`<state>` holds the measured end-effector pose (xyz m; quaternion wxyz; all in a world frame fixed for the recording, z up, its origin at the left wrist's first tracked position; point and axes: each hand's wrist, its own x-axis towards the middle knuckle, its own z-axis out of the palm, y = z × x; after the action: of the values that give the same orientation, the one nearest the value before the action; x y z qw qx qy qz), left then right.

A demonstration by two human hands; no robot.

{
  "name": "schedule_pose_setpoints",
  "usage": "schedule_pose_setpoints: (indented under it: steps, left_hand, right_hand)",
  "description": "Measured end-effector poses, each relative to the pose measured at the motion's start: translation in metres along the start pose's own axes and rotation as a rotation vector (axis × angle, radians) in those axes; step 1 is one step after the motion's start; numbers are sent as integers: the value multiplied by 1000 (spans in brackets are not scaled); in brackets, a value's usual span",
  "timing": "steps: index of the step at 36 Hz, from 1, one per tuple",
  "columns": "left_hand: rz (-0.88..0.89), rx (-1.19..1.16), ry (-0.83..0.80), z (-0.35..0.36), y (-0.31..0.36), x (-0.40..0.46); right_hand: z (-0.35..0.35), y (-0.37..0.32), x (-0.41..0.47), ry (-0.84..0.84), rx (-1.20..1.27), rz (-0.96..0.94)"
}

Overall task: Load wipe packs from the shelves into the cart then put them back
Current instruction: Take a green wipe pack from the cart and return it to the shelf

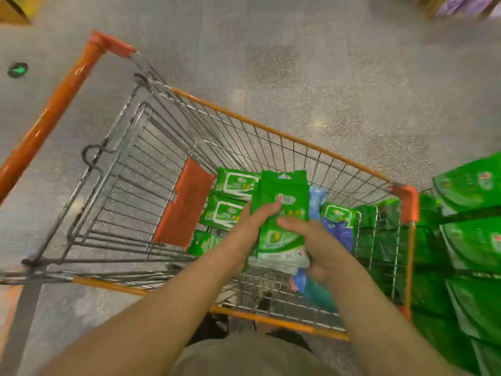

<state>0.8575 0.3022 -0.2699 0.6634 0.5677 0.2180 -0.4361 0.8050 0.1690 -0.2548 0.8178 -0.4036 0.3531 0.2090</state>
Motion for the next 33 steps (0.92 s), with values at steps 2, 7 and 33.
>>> schedule_pose_setpoints:
  steps: [2,7,33]
  left_hand:
    - [-23,-44,-65,5,9,-10]
    - [13,-92,-187,18,28,-36]
    - [2,315,-748,126,10,-168]
  right_hand:
    - [11,-12,-19,-4,10,-40]
    - [26,-30,-56,46,45,-111]
    - [27,20,-261,343,526,-668]
